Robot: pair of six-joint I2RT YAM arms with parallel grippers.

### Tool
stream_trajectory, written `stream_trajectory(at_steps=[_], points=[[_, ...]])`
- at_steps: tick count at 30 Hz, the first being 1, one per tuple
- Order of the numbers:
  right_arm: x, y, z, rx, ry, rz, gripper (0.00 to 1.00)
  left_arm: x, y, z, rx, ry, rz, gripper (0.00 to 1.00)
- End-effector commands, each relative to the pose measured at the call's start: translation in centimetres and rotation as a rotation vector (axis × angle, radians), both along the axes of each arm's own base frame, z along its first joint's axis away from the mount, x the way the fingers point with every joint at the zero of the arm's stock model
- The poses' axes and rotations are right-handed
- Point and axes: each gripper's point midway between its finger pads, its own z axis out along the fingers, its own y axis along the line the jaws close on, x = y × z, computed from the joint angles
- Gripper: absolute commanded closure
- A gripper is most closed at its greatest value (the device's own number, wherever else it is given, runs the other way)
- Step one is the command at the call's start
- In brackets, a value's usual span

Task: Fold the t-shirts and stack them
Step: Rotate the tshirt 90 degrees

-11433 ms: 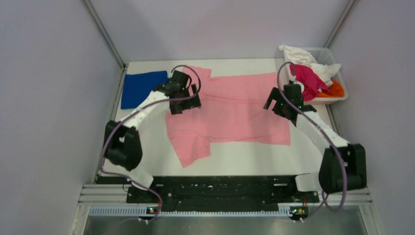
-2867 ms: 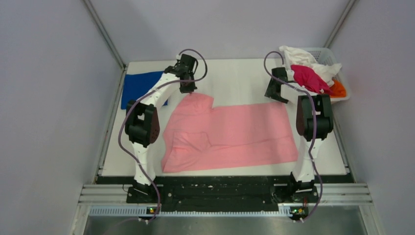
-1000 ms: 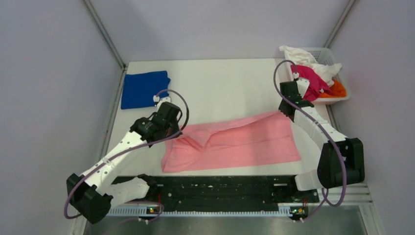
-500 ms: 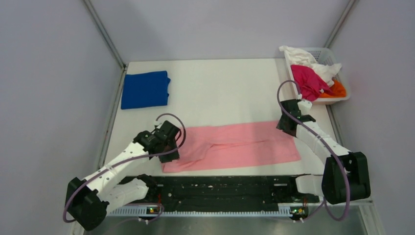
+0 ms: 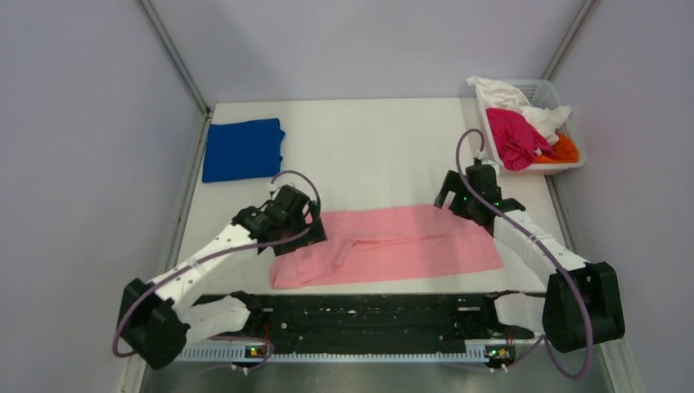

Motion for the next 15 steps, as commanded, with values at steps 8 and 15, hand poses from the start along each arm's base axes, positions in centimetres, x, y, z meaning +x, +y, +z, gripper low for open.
stream_trajectory(at_steps=[8, 15], points=[[-1.9, 6.8, -4.3, 0.161, 0.065, 0.234, 0.02, 10.4, -3.9, -8.0, -0.037, 0.122, 0.104, 0.01], [-6.2, 8.1, -6.5, 0.203, 0.144, 0.294, 0.01, 20.9, -4.2, -9.0, -0.025, 0.139, 0.171, 0.01]])
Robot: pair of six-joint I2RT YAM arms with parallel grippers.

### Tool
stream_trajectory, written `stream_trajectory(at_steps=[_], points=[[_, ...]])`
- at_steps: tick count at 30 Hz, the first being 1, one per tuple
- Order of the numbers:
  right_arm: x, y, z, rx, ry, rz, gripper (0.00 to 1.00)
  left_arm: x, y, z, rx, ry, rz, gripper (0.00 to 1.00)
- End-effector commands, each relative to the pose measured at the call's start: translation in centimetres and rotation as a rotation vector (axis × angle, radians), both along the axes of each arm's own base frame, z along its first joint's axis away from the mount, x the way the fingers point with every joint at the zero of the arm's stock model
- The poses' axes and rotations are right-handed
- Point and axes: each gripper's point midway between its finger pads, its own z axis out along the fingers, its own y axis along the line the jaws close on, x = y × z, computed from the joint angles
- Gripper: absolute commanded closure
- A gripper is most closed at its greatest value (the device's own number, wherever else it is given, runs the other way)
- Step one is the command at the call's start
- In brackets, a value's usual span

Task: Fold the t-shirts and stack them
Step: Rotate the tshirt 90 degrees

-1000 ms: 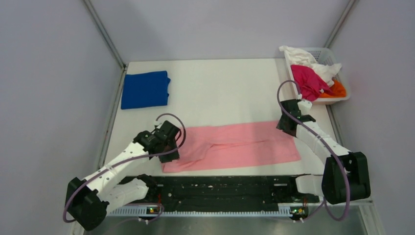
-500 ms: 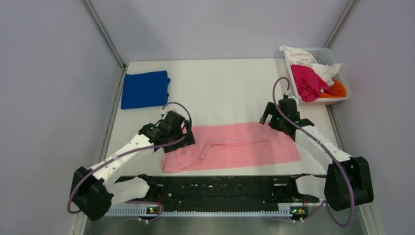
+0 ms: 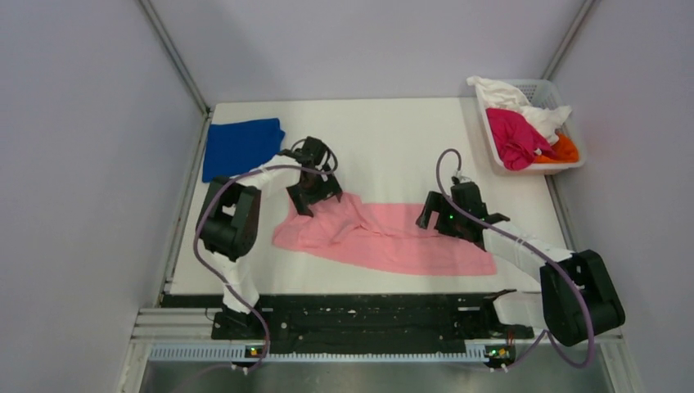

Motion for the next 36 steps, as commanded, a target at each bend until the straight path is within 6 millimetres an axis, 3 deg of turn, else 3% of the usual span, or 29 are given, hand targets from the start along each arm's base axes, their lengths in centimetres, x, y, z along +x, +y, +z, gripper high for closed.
stream_trajectory(at_steps=[1, 2, 3, 4, 5, 6, 9, 11, 13, 15, 19, 24, 28, 30, 33, 36], points=[[-3.6, 2.4, -1.4, 0.062, 0.08, 0.095, 0.01, 9.8, -1.4, -1.1, -0.027, -0.117, 0.022, 0.01], [-4.4, 3.0, -1.6, 0.07, 0.097, 0.126, 0.01, 12.1, -2.4, -0.8, -0.055, -0.137, 0.007, 0.01], [-5.3, 3.8, -1.9, 0.077, 0.116, 0.162, 0.01, 14.1, -3.2, -1.9, -0.058, -0.135, -0.003, 0.01], [-6.2, 4.7, -1.9, 0.09, 0.135, 0.202, 0.01, 16.8, -4.0, -0.2, -0.069, -0.185, -0.002, 0.01], [-7.1, 5.8, -1.8, 0.109, 0.151, 0.244, 0.01, 18.7, -4.9, -0.4, -0.082, -0.195, -0.004, 0.01], [-8.2, 7.0, -1.7, 0.132, 0.167, 0.291, 0.01, 20.9, -6.0, -1.3, -0.105, -0.213, -0.01, 0.01], [-11.2, 11.7, -0.4, 0.224, 0.192, 0.467, 0.01, 26.9, -9.9, 0.5, -0.279, -0.37, 0.016, 0.01], [-12.7, 15.4, 0.8, 0.285, 0.176, 0.61, 0.01, 29.1, -13.0, 0.9, -0.485, -0.445, 0.029, 0.01], [-12.6, 17.4, 1.1, 0.274, 0.132, 0.685, 0.01, 30.5, -15.6, 2.1, -0.708, -0.495, 0.043, 0.01], [-12.1, 18.5, 1.5, 0.276, 0.109, 0.711, 0.01, 31.8, -16.9, 3.0, -0.808, -0.542, 0.067, 0.01], [-10.9, 19.3, 3.2, 0.283, 0.023, 0.715, 0.01, 33.6, -17.3, 3.1, -0.834, -0.595, 0.13, 0.01], [-9.6, 18.1, 4.6, 0.207, -0.039, 0.665, 0.01, 35.8, -14.5, 3.9, -0.748, -0.691, 0.199, 0.01], [-7.7, 16.9, 5.8, 0.169, -0.114, 0.546, 0.01, 36.5, -14.3, 4.9, -0.789, -0.737, 0.188, 0.01], [-6.7, 16.3, 7.0, 0.168, -0.164, 0.481, 0.01, 36.0, -15.3, 8.2, -0.852, -0.765, 0.115, 0.01], [-5.9, 15.0, 9.1, 0.18, -0.241, 0.39, 0.01, 34.7, -15.6, 15.4, -0.783, -0.868, -0.013, 0.01], [-5.6, 13.4, 9.2, 0.195, -0.29, 0.307, 0.01, 31.8, -14.9, 22.7, -0.714, -0.931, -0.11, 0.01]])
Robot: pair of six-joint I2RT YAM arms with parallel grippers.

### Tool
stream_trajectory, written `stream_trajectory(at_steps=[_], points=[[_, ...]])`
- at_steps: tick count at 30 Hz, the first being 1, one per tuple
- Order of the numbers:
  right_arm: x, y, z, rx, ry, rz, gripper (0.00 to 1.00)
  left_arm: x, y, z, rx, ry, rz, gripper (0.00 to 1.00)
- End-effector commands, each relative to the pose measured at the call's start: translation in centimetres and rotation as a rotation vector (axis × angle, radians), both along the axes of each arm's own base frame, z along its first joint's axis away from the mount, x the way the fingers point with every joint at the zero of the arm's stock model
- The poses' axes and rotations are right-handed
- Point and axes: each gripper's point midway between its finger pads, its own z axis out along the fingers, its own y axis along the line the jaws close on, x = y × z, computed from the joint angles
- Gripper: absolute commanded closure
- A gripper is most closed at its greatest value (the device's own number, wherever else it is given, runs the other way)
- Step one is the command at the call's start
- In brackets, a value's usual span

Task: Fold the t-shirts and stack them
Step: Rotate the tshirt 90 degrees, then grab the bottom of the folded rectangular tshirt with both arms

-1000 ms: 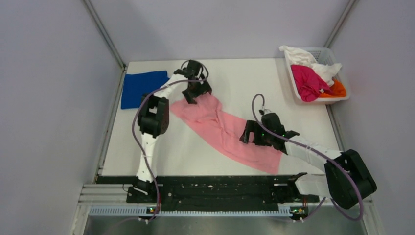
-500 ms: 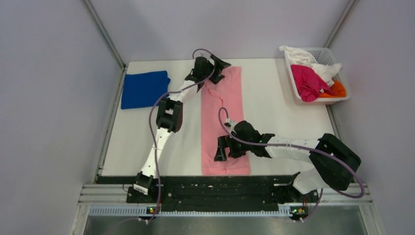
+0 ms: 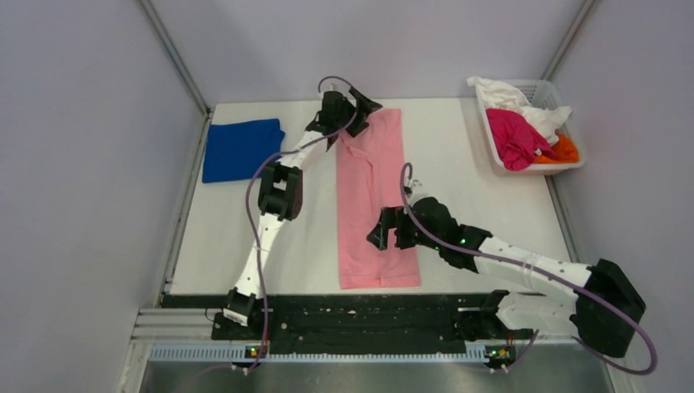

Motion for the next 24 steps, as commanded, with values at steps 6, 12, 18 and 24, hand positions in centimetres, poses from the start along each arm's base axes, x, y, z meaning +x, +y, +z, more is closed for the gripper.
stream_trajectory(at_steps=[6, 12, 18, 24], points=[[0.2, -5.6, -1.1, 0.03, 0.065, -0.254, 0.01, -15.2, 3.1, 23.1, 0.305, -0.264, -0.172, 0.01], [-3.2, -8.1, -2.9, -0.009, 0.155, -0.252, 0.06, -30.7, 7.6, 15.3, 0.65, -0.074, -0.179, 0.01], [-6.9, -9.2, -4.8, -0.016, 0.273, -0.199, 0.17, -45.1, 10.6, 5.1, 0.634, 0.163, -0.351, 0.17], [-8.3, -9.3, -6.8, -0.043, 0.35, -0.179, 0.33, -53.8, 10.3, -1.1, 0.528, 0.33, -0.577, 0.27]])
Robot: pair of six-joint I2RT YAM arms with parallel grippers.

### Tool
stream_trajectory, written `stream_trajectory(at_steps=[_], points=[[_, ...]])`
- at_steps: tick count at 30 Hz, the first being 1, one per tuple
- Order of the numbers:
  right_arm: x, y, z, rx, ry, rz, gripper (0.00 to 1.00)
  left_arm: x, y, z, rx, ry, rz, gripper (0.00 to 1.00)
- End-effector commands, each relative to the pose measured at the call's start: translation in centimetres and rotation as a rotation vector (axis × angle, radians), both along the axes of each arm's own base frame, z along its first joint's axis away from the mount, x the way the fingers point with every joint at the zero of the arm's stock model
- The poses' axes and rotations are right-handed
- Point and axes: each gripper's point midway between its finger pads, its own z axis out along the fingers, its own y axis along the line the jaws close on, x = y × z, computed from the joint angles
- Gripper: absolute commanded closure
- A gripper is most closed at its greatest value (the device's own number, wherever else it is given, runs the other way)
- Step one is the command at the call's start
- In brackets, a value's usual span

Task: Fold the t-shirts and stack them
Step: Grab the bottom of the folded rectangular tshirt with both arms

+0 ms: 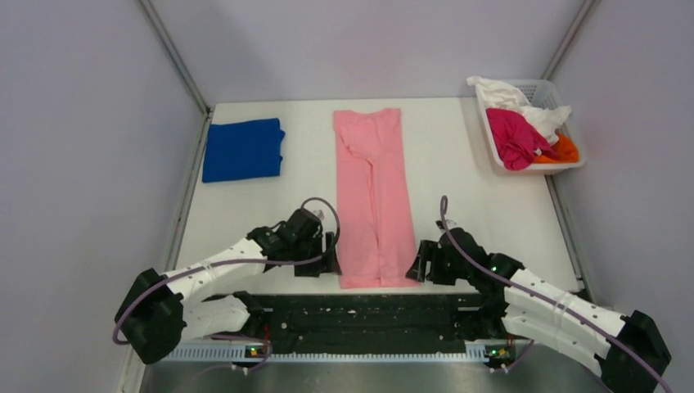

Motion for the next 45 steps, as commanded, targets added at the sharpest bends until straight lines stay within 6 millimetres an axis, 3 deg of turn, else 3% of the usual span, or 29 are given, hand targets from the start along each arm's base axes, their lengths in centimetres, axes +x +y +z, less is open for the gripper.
stream_trajectory(at_steps=[1, 6, 14, 20, 24, 26, 30, 33, 40, 45], points=[[-1.2, 0.2, -0.9, 0.007, 0.08, 0.019, 0.38, -4.4, -1.8, -0.8, -0.12, 0.126, -0.085, 0.31], [-1.1, 0.2, -2.1, -0.01, 0.113, -0.005, 0.47, -5.5, -3.0, -2.5, -0.118, 0.184, -0.11, 0.44], [-0.9, 0.4, -3.1, -0.024, 0.125, -0.01, 0.54, -5.2, -4.1, -4.3, -0.072, 0.206, -0.095, 0.49], [-1.0, 0.9, -3.4, -0.001, 0.144, -0.01, 0.71, -4.3, -3.5, -6.0, 0.035, 0.206, -0.046, 0.65], [-1.1, 0.9, -3.2, 0.011, 0.134, -0.007, 0.77, -3.6, -3.7, -6.0, 0.057, 0.194, -0.034, 0.77], [-1.1, 1.0, -3.0, 0.019, 0.13, -0.003, 0.85, -3.4, -3.7, -6.1, 0.063, 0.194, -0.024, 1.0], [-1.6, 1.6, -2.4, 0.055, 0.142, 0.033, 1.0, -4.2, -3.6, -5.5, 0.033, 0.192, -0.042, 1.0], [-1.1, 2.1, -1.1, 0.091, 0.107, 0.039, 1.0, -4.3, -3.4, -4.1, -0.004, 0.155, -0.049, 1.0], [3.3, 4.3, 4.0, 0.105, -0.04, 0.051, 1.0, 0.5, -6.4, 0.9, -0.066, -0.003, -0.065, 1.0], [9.2, 5.1, 6.9, 0.081, -0.12, 0.014, 1.0, 7.0, -6.7, 3.1, -0.07, -0.045, 0.022, 1.0]])
